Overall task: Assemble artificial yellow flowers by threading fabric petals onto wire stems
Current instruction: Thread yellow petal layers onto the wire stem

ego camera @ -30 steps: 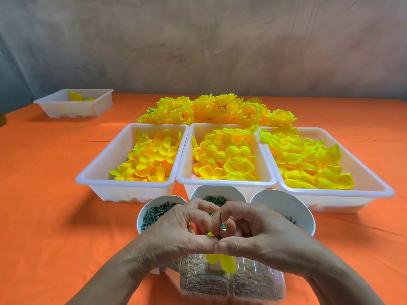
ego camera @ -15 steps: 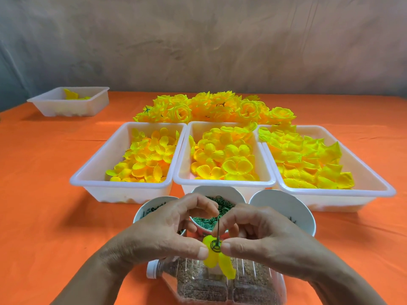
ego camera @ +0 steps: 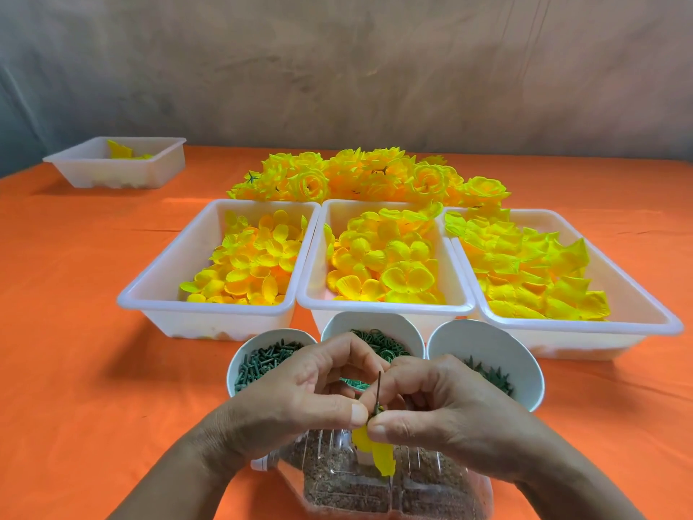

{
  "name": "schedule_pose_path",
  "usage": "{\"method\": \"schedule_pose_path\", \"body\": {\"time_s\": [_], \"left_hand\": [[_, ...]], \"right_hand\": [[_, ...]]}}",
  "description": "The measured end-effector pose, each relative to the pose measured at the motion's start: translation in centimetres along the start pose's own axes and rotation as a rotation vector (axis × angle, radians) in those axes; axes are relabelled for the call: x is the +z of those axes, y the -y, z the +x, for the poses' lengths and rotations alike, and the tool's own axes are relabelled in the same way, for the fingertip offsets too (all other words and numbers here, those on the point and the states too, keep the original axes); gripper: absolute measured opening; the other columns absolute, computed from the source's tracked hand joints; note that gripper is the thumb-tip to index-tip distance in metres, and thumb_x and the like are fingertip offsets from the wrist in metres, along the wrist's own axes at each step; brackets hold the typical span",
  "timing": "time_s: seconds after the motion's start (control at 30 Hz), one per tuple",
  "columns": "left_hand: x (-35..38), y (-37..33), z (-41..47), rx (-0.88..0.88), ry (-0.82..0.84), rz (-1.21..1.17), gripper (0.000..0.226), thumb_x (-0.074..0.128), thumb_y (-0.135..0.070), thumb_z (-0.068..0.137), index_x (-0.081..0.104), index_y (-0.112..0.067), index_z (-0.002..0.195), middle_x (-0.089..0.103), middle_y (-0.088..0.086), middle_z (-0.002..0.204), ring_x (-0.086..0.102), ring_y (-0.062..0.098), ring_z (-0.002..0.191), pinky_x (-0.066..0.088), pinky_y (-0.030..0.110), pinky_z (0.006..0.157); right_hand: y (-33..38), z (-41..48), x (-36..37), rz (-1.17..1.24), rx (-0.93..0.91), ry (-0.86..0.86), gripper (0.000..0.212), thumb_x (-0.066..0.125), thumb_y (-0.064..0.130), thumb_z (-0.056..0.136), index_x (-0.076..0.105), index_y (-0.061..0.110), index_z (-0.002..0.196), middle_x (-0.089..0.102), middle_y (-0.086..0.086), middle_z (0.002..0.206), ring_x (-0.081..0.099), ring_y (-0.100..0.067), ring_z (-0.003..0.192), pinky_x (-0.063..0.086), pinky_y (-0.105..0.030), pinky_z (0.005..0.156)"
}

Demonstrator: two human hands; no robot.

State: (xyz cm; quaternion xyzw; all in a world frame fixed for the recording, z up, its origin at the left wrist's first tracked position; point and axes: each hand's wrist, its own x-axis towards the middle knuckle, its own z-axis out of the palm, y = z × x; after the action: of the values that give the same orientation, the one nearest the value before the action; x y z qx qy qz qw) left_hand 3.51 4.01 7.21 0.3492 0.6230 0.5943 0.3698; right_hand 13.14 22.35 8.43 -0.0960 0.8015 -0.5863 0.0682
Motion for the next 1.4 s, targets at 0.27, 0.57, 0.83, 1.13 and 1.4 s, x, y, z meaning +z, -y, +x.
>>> {"method": "schedule_pose_path", "body": {"time_s": [0.27, 0.57, 0.83, 1.13, 1.4], "left_hand": [[0.1, -0.2, -0.1, -0.001, 0.003, 0.03, 0.035, 0.07, -0.027, 0.069, 0.062, -0.018, 0.103, 0.064, 0.015, 0.113, 0.06, 0.038, 0.106, 0.045, 0.051, 0.095], [0.2, 0.1, -0.2, 0.024, 0.005, 0.01, 0.048, 0.071, -0.022, 0.067, 0.057, -0.008, 0.112, 0.06, 0.027, 0.111, 0.054, 0.029, 0.098, 0.042, 0.043, 0.088], [0.2, 0.2, -0.5, 0.149, 0.008, -0.069, 0.032, 0.075, -0.015, 0.064, 0.066, -0.026, 0.092, 0.061, -0.002, 0.123, 0.06, 0.004, 0.088, 0.047, 0.02, 0.077], [0.5, 0.9, 0.0, 0.081, -0.086, 0.146, 0.022, 0.087, -0.042, 0.062, 0.08, -0.03, 0.079, 0.063, -0.014, 0.111, 0.058, 0.036, 0.115, 0.047, 0.056, 0.102], [0.5, 0.4, 0.0, 0.036, -0.072, 0.213, 0.02, 0.087, -0.045, 0.059, 0.079, -0.036, 0.075, 0.065, -0.014, 0.11, 0.059, 0.034, 0.113, 0.047, 0.055, 0.101]], "right_hand": [[-1.1, 0.2, 0.2, -0.012, 0.023, -0.06, 0.02, 0.078, 0.041, 0.071, 0.078, 0.028, 0.086, 0.052, 0.01, 0.066, 0.045, -0.006, 0.065, 0.036, -0.024, 0.062], [-1.2, 0.2, 0.2, 0.011, 0.011, -0.029, 0.018, 0.079, 0.031, 0.076, 0.076, 0.025, 0.093, 0.047, 0.013, 0.063, 0.04, -0.004, 0.062, 0.033, -0.017, 0.058], [-1.5, -0.4, -0.6, 0.285, 0.057, 0.005, 0.045, 0.056, -0.004, 0.071, 0.049, 0.008, 0.113, 0.051, 0.003, 0.072, 0.042, -0.01, 0.06, 0.037, -0.02, 0.054], [-1.6, -0.3, -0.6, 0.354, 0.079, -0.059, 0.051, 0.042, -0.008, 0.06, 0.045, 0.002, 0.11, 0.048, -0.005, 0.066, 0.043, -0.014, 0.049, 0.036, -0.016, 0.043], [-0.7, 0.5, -1.4, 0.294, 0.058, -0.14, 0.041, 0.045, -0.006, 0.064, 0.053, 0.006, 0.103, 0.049, -0.003, 0.066, 0.041, -0.014, 0.051, 0.033, -0.022, 0.045]]}}
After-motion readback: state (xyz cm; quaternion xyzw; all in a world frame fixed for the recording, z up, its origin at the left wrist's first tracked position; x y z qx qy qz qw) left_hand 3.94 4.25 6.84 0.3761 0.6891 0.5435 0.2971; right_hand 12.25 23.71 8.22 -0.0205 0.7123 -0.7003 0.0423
